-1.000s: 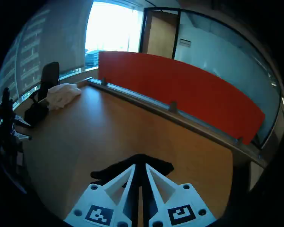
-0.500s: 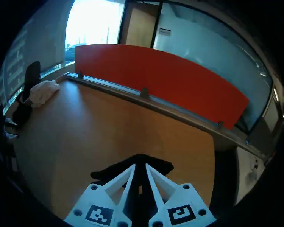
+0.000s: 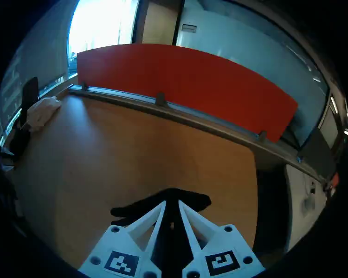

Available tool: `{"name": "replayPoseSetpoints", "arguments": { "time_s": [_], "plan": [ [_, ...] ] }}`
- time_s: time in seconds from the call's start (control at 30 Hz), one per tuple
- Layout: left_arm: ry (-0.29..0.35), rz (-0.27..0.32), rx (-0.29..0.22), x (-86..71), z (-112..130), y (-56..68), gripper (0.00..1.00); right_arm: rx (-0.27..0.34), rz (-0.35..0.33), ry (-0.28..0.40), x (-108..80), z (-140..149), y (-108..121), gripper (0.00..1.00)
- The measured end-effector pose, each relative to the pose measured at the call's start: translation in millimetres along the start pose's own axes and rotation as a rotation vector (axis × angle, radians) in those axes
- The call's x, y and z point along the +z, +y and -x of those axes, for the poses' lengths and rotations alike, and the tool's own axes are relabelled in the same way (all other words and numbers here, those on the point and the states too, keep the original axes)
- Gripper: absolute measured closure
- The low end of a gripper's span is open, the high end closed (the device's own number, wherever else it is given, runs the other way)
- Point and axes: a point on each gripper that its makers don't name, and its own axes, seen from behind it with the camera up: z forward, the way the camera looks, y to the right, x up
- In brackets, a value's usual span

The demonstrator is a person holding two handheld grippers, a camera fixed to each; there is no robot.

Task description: Fold towel

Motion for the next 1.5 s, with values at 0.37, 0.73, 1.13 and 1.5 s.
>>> {"name": "replayPoseSetpoints", "arguments": {
  "time_s": [0.37,0.73,1.13,1.5],
  "plan": [
    [-0.011,0.001,0.006,2.3,0.6,5.6,0.08,0.033,0.002,-0.056,9.9,31.9,5.4,0.97],
    [-0.009,0.009,0.015,4.8,-4.0,9.5,0.08,0.092,0.012,-0.076,-2.4,54.3,14.2,0.97],
    [-0.007,0.017,0.024,3.4,-5.2,14.9,0.08,0.146,0.013,-0.113,-13.3,86.7,32.5,0.97],
    [-0.008,0.014,0.032,-1.0,-3.9,16.5,0.08,0.215,0.009,-0.146,-18.1,114.6,46.0,0.97]
  ]
}}
